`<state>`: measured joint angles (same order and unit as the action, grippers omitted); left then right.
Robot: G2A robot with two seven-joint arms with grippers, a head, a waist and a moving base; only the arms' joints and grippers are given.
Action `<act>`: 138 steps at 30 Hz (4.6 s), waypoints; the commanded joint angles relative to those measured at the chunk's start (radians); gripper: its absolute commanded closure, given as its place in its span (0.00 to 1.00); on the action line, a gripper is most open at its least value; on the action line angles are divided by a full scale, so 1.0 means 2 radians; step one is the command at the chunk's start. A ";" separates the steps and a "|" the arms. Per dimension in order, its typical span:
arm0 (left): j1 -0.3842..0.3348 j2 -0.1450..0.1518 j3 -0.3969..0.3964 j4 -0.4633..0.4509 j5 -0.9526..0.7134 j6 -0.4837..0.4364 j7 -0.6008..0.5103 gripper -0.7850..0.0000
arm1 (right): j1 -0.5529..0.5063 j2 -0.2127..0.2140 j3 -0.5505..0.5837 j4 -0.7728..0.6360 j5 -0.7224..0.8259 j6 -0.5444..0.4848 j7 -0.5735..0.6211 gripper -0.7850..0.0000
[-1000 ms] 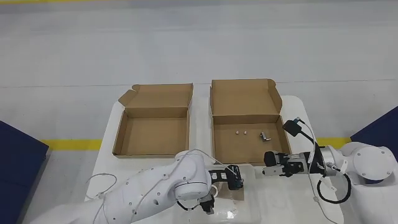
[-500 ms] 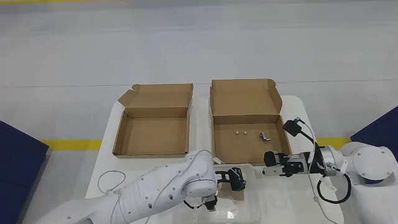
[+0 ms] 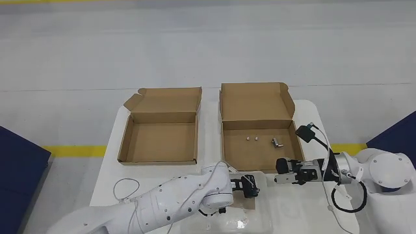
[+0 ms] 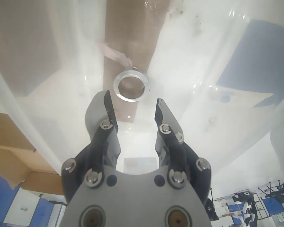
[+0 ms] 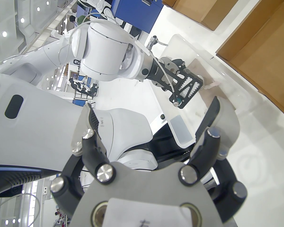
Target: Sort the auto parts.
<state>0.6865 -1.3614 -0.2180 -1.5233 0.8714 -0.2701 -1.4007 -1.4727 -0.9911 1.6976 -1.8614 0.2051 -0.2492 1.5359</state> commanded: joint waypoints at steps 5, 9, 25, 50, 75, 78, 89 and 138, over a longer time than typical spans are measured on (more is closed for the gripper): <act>0.005 -0.006 0.004 0.013 0.025 -0.006 0.008 0.64 | 0.000 0.000 0.000 0.000 0.000 0.000 0.000 0.00; 0.009 -0.010 0.004 0.023 0.036 -0.005 0.008 0.64 | 0.000 0.000 0.000 0.000 0.000 0.000 0.000 0.00; 0.019 -0.022 -0.008 0.049 0.053 -0.013 0.016 0.77 | 0.000 0.000 0.000 0.000 0.000 0.000 0.000 0.00; 0.034 -0.030 -0.021 0.052 0.066 -0.065 0.020 0.64 | 0.000 0.000 0.000 0.000 0.000 0.000 0.000 0.00; 0.039 -0.047 -0.024 0.074 0.083 -0.066 0.007 0.61 | 0.000 0.000 0.000 0.000 0.000 0.000 0.000 0.00; 0.038 -0.050 -0.024 0.078 0.082 -0.068 0.007 0.62 | 0.000 0.000 0.000 0.000 0.000 0.000 0.000 0.00; 0.041 -0.057 -0.025 0.090 0.085 -0.076 0.009 0.65 | 0.000 0.000 0.000 0.000 0.000 0.000 0.000 0.00; 0.055 -0.028 -0.081 -0.013 0.071 -0.056 -0.019 1.00 | 0.000 0.000 0.000 0.000 0.000 0.000 0.000 0.00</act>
<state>0.7957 -1.4274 -0.3721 -1.5239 1.0187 -0.3858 -1.4345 -1.4727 -0.9911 1.6976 -1.8614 0.2051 -0.2492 1.5359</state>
